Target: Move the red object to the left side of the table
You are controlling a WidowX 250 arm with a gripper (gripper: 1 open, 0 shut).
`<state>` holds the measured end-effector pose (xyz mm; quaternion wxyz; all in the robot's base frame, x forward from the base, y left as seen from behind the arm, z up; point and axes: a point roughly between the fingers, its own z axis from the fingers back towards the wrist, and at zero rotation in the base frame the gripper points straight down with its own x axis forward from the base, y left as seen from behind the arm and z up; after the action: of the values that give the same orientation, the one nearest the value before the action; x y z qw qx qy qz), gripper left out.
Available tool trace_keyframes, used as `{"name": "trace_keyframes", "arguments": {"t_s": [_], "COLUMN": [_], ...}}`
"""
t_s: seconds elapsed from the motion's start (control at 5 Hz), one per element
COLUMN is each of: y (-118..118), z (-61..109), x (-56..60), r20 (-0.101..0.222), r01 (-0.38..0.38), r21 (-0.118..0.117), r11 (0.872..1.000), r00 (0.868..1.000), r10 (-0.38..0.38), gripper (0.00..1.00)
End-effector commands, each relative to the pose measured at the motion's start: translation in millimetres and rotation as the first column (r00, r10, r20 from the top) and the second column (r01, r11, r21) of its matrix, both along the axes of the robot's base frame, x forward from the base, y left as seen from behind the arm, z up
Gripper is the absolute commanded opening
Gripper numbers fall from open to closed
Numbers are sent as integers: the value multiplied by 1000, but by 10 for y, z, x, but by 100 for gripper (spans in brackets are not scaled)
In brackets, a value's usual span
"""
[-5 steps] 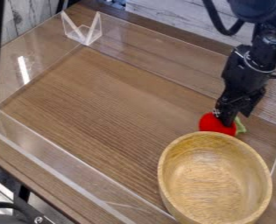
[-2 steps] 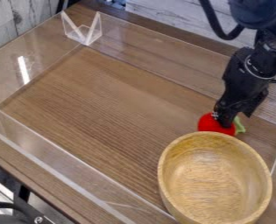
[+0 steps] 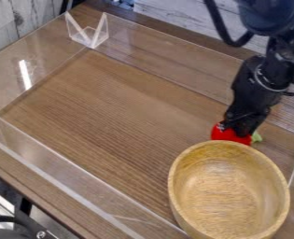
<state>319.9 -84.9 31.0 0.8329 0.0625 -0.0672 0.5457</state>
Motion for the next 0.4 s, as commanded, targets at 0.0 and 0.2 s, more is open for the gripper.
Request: {"name": "trace_keyframes", "arguments": {"t_s": [0.0,0.2], "y": [137,383], "z": [375,618], "x": [6,-26], "r20": [34,45], "r01": [15,-89], "r21": [-51,-98], "r11": [999,991], "r00": [999,995], "r10": [-13,93], "gripper": [0,0]}}
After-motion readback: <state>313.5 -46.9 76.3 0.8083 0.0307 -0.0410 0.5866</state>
